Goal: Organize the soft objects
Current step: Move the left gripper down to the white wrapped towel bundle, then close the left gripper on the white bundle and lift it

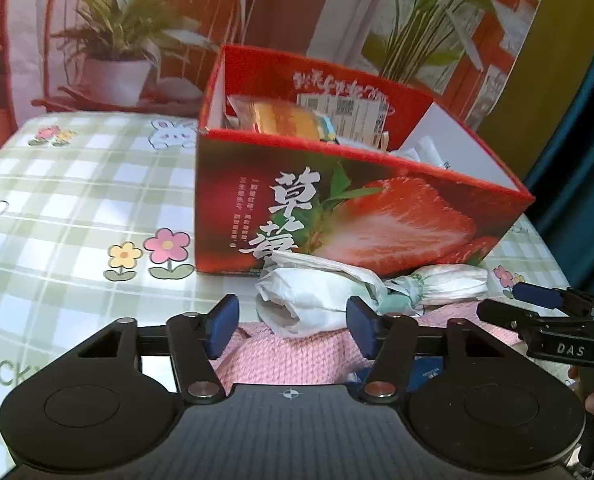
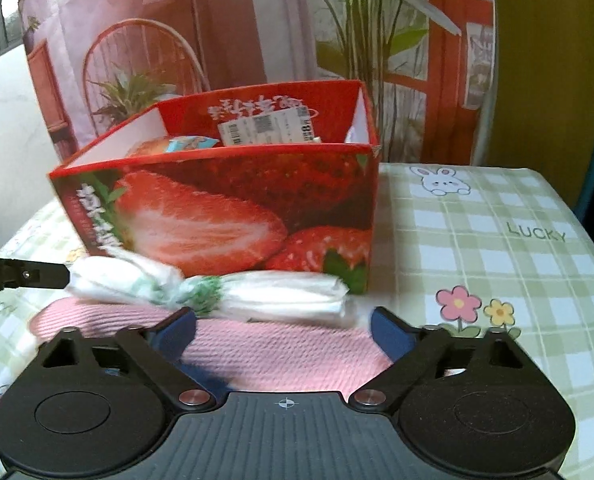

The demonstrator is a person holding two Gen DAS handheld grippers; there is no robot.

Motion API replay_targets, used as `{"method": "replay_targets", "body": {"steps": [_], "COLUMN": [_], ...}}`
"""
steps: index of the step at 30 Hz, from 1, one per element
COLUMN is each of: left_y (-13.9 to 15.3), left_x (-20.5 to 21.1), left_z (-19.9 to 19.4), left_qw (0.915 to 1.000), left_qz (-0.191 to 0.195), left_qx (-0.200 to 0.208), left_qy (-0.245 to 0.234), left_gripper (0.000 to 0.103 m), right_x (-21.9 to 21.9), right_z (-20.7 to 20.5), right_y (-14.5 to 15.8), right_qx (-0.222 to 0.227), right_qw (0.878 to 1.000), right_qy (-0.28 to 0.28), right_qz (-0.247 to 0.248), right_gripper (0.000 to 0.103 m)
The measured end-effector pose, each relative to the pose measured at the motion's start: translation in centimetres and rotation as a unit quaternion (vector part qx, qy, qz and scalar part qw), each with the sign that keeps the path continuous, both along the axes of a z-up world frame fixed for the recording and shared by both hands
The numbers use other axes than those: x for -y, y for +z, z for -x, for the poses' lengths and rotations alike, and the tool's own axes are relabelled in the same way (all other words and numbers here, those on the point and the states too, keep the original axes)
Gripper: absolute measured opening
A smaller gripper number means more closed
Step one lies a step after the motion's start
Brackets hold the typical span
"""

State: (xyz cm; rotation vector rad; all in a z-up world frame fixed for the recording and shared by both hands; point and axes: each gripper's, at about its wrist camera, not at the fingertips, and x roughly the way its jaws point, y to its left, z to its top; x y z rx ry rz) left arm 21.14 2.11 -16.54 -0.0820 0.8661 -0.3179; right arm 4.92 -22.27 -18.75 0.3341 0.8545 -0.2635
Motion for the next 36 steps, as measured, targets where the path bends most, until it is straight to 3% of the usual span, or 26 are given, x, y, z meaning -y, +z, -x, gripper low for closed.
{"method": "replay_targets", "body": {"steps": [6,11,14,17,24,36], "left_y": [-2.2,-2.7,-2.8,-2.7,-2.0,-0.6], "left_x": [1.0,2.3,2.7,2.3,1.5,0.4], "left_z": [-2.4,-3.4,-3.5,-3.0,-1.9,0.0], "left_qw": [0.9989,0.9984,0.9982,0.9983,0.9988,0.9990], "left_qz": [0.014,0.020,0.024,0.031,0.039,0.041], "left_qx": [-0.044,-0.049,-0.050,-0.043,-0.026,0.005], "left_qy": [-0.006,-0.019,-0.025,-0.024,-0.018,-0.016], "left_gripper": [0.060,0.059,0.043,0.034,0.024,0.020], "right_x": [2.1,3.5,3.7,3.5,3.0,1.9], "right_z": [-1.4,-2.4,-2.8,-3.0,-2.2,-0.5], "right_y": [-2.0,-3.4,-3.9,-4.1,-3.5,-1.6], "right_qx": [-0.005,-0.016,-0.018,-0.015,-0.004,0.026], "right_qw": [1.000,0.999,0.999,0.998,0.997,0.997], "right_qy": [-0.022,-0.036,-0.030,-0.017,-0.026,-0.021], "right_qz": [-0.016,-0.027,-0.040,-0.057,-0.069,-0.070], "right_gripper": [0.076,0.074,0.068,0.054,0.035,0.024]}}
